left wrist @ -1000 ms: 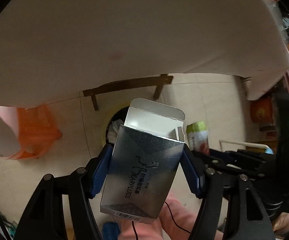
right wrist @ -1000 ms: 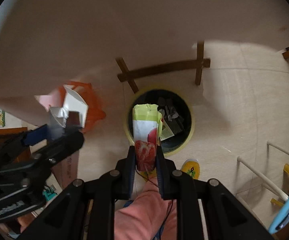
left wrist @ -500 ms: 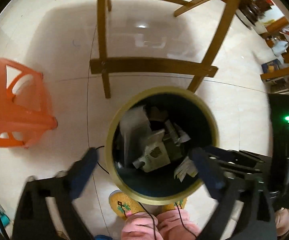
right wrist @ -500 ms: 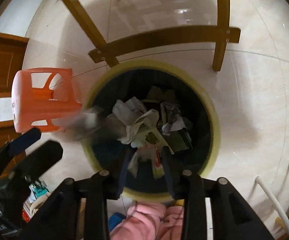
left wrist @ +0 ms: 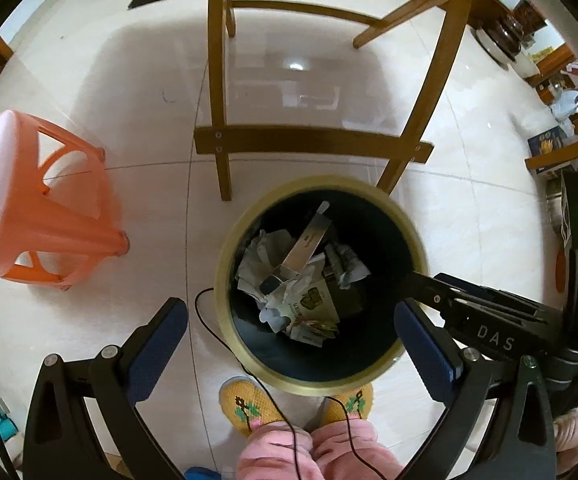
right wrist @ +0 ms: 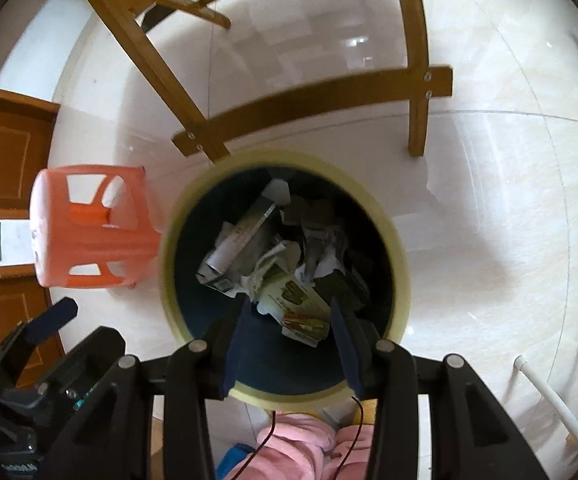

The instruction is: Collect trash

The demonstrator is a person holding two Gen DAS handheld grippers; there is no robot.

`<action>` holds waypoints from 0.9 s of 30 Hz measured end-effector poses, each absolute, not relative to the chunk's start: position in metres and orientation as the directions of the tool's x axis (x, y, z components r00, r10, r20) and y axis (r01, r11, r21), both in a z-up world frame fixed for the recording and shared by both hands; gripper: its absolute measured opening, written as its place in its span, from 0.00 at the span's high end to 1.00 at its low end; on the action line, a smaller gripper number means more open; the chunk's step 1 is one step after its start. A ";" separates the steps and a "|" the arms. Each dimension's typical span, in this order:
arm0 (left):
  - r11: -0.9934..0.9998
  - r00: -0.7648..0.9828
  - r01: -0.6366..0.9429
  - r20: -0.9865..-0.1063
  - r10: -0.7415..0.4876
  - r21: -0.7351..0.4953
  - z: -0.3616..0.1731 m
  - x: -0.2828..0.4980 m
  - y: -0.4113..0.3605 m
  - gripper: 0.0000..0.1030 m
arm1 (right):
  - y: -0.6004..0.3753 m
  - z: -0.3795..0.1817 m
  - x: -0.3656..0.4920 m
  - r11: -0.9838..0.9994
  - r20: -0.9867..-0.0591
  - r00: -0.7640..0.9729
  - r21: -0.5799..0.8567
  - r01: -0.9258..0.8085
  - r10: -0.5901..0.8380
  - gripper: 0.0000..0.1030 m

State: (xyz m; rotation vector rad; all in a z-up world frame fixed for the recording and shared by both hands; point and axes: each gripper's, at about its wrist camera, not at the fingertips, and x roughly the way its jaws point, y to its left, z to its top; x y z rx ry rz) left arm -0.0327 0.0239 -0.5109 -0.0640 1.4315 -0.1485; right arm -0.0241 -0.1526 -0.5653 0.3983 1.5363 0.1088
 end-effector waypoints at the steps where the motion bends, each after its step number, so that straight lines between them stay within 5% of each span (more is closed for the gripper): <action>1: 0.989 0.138 0.064 -0.980 -0.142 -0.135 -0.502 -0.034 0.023 0.01 | -0.152 -0.560 -0.024 0.930 -0.947 0.051 0.321 0.179 0.317 0.59; 13: 0.991 0.248 0.057 -0.960 -0.134 -0.123 -0.371 -0.034 0.023 0.01 | -0.172 -0.451 -0.031 0.913 -0.935 0.146 0.348 0.214 0.322 0.59; 27: 0.984 0.375 0.077 -0.909 -0.179 -0.162 -0.182 -0.034 0.025 0.01 | -0.177 -0.250 -0.053 0.897 -0.902 0.298 0.383 0.221 0.312 0.59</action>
